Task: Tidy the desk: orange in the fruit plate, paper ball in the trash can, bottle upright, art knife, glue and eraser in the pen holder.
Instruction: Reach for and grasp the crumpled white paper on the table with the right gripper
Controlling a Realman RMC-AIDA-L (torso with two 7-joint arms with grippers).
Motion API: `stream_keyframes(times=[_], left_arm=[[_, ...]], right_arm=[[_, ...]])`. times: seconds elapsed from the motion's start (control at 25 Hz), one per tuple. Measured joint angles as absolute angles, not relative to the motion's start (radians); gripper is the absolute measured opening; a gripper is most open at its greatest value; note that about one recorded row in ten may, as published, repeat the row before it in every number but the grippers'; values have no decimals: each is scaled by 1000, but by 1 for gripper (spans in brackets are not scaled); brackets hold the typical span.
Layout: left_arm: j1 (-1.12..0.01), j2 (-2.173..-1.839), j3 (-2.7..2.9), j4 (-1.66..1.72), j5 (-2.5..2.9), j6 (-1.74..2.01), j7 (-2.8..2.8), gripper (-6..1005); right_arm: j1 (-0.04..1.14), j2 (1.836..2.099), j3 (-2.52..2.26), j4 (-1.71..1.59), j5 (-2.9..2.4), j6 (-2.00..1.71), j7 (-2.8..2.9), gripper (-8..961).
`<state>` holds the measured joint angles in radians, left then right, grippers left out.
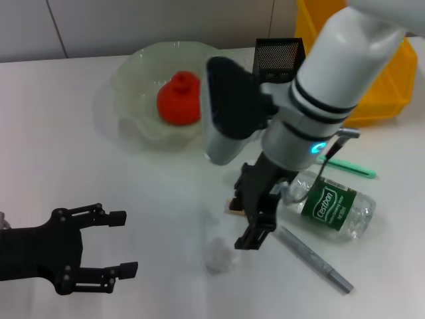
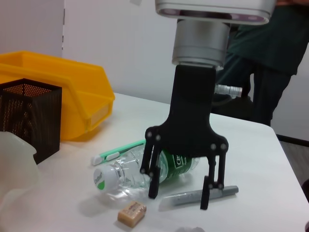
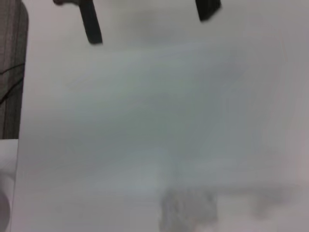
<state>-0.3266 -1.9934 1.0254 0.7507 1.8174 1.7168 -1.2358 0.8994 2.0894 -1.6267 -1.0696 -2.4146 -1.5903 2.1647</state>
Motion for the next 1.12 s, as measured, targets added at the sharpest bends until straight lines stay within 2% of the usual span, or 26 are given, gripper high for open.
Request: stream_keyframes(times=[0.36,1.12], left_arm=[[-333,-1995,1025,729,1818,1711,-1220,860],[-336,-2000,1025,718,1818,1688,-1221,860]], right_arm=[[958,2092,-1746,-986,-2333,-1510,2180,654],[962,2092,-1892,-992,-2300,-1469,2236,650]])
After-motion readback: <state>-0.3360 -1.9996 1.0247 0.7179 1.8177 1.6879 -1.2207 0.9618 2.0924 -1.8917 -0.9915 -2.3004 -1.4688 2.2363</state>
